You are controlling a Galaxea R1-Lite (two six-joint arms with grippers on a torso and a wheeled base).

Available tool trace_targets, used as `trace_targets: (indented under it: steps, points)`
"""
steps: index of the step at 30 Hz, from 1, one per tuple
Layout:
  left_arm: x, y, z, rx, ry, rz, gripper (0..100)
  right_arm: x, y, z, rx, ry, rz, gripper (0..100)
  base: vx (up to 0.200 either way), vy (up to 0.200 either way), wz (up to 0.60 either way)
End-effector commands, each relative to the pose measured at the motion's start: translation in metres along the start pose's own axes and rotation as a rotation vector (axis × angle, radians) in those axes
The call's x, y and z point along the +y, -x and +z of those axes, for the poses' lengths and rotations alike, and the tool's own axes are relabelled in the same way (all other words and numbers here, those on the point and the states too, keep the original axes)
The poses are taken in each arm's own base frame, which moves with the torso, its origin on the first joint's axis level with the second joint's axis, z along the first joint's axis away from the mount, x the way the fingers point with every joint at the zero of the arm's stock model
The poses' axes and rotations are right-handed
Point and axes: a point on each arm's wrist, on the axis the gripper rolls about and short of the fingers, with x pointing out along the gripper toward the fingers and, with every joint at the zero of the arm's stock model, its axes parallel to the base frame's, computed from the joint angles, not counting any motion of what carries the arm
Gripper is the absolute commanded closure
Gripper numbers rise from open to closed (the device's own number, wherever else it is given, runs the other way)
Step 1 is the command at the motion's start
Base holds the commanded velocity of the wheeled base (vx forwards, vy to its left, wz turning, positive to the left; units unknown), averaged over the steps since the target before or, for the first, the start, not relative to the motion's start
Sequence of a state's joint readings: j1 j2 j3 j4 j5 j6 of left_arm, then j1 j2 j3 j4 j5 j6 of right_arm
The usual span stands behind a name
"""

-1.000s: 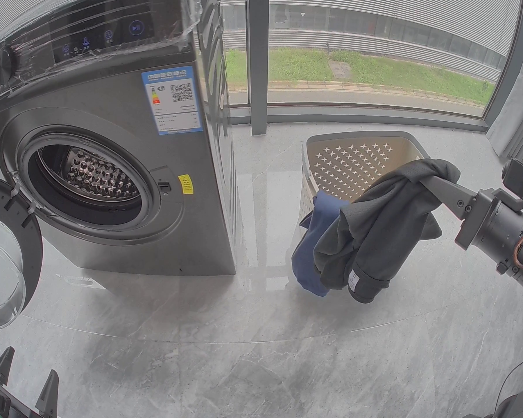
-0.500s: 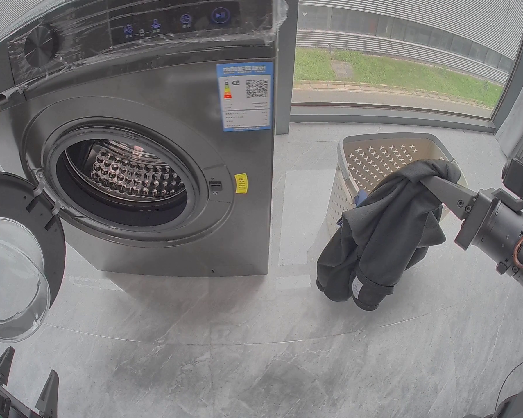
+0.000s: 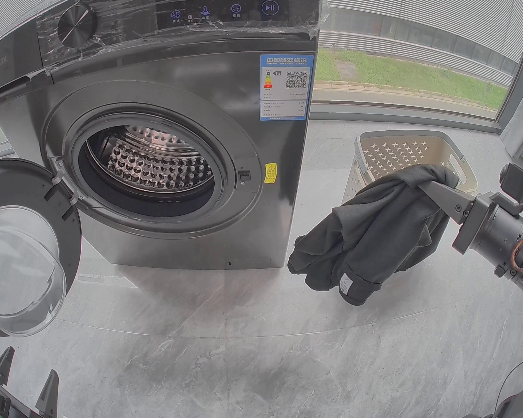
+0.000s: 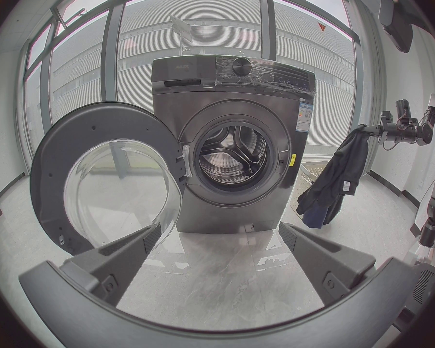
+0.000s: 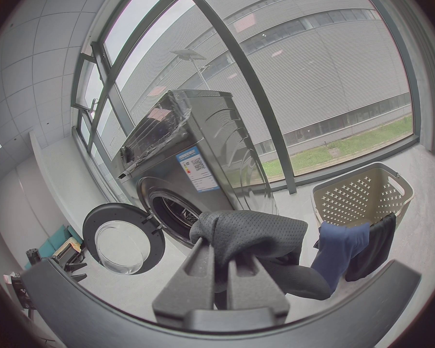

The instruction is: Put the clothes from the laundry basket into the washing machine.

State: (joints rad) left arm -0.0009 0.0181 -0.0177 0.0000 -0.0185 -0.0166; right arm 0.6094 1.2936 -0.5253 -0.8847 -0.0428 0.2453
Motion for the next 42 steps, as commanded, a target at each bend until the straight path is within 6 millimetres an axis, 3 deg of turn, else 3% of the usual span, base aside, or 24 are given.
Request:
trace_targets:
  steps: [1,6,27,34,42]
  points:
    - [0.0001,0.0002,-0.0049,-0.002,0.000,0.002,0,-0.0004,-0.0007,-0.0014,0.006,0.000,-0.002,100,-0.200,0.000,0.00]
    - [0.0001,0.0002,-0.0049,-0.002,0.000,-0.001,0,-0.0010,-0.0015,-0.0040,0.016,0.002,-0.005,100,0.000,0.000,0.00]
    - [0.0001,0.0002,-0.0049,-0.002,0.000,-0.001,0,-0.0019,-0.0048,-0.0080,0.032,0.003,-0.010,100,0.000,0.200,0.00]
    - [0.0001,0.0002,-0.0049,-0.002,0.002,-0.001,0,-0.0020,-0.0051,-0.0083,0.033,0.001,-0.012,100,0.000,0.000,0.00]
    - [0.0001,0.0002,-0.0049,-0.002,0.000,0.002,0,-0.0024,-0.0069,-0.0104,0.042,0.000,-0.014,100,-0.150,0.000,0.00]
